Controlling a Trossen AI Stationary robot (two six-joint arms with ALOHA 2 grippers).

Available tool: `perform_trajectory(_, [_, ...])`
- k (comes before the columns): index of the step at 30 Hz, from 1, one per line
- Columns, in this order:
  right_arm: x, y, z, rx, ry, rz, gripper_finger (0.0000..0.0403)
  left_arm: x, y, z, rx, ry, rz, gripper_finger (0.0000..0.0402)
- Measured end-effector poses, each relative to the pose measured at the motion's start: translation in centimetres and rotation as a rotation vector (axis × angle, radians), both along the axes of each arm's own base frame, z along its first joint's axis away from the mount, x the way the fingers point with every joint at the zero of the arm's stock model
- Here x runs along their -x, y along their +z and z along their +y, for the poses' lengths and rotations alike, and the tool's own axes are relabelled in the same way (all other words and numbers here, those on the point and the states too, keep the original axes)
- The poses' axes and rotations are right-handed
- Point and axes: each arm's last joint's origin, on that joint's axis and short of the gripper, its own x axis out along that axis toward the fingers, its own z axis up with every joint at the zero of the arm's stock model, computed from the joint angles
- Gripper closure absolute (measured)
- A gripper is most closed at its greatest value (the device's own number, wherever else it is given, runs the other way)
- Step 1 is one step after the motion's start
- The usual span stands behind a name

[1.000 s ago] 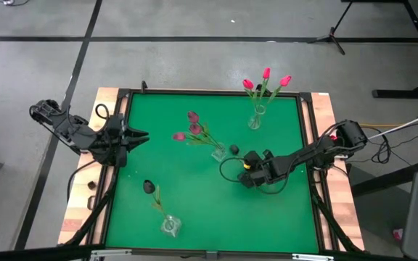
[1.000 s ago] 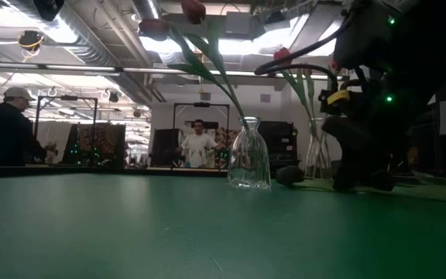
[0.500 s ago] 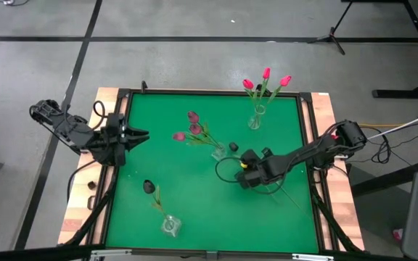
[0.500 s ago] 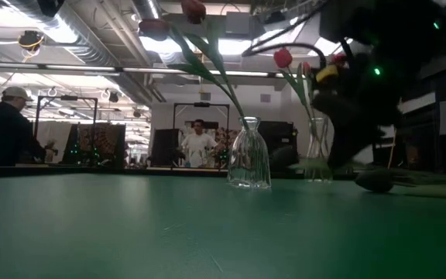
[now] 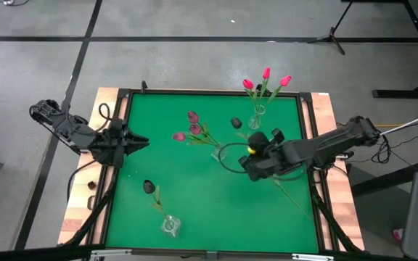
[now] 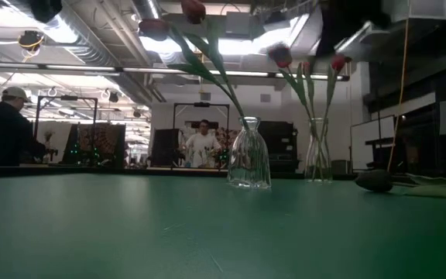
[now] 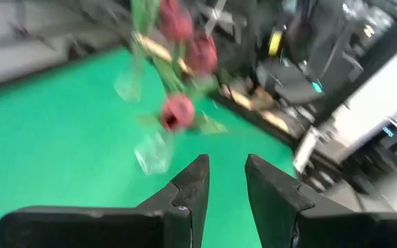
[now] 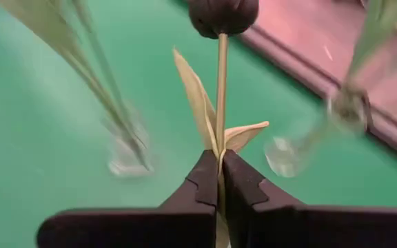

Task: Sort flowers into vase by color
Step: Put the left black tulip into the bottom transparent vase

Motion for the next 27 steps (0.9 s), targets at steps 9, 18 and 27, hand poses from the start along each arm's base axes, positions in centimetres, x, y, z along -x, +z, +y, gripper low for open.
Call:
perform_trajectory(9, [-1.3, 8.7, 3.5, 0.089, 0.339, -0.355, 0.0401, -0.1, 0.0, -1.3, 0.190, -0.380, 0.053, 0.0309])
perform_trajectory(18, [-5.0, 12.6, 6.4, 0.160, 0.850, -0.797, 0.0401, -0.1, 3.8, -3.4, 0.224, -0.826, -0.306, 0.0309])
perform_trajectory(27, [-11.0, 10.8, 6.4, 0.107, 1.133, -1.120, 0.0402, -1.7, 2.2, -5.7, 0.153, -0.731, -0.164, 0.0309])
